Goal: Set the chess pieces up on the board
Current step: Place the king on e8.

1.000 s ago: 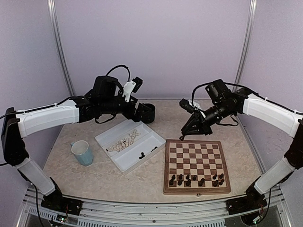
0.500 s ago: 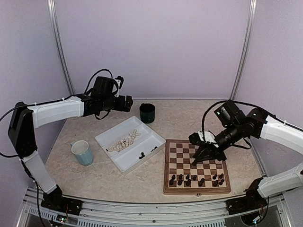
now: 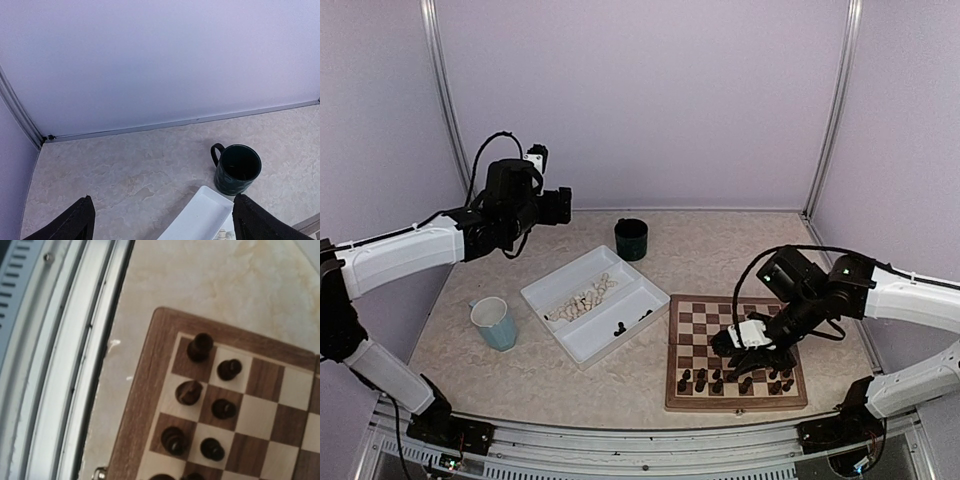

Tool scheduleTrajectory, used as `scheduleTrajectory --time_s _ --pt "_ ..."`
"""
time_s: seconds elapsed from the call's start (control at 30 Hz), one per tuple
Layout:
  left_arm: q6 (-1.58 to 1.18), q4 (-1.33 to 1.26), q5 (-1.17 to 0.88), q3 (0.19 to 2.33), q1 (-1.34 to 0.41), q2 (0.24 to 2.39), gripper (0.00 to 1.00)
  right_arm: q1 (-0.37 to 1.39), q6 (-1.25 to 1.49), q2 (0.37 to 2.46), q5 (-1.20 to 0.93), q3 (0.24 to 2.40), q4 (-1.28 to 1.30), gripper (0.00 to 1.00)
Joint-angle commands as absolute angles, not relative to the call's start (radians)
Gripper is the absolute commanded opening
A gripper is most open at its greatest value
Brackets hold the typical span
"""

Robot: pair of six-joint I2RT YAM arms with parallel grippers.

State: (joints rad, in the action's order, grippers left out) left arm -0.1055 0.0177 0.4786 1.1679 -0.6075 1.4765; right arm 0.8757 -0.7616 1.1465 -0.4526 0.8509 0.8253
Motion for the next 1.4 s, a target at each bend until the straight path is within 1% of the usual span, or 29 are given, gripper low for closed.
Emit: scheduleTrajectory --time_s 0.0,0.57,1.37 --pt "-0.019 -0.084 0.44 1.099 -0.654 1.42 0.92 0.899 -0.769 1.163 -0.406 0.826 0.801 0.03" --pt "0.039 -0.057 0.537 1.108 -0.744 1.45 0.91 0.95 -0.762 1.229 -0.347 0.783 0.744 0.04" --pt "0.064 -0.016 0.564 1.135 -0.787 1.497 0.91 0.966 -0.75 1.284 -0.322 0.76 0.701 0.07"
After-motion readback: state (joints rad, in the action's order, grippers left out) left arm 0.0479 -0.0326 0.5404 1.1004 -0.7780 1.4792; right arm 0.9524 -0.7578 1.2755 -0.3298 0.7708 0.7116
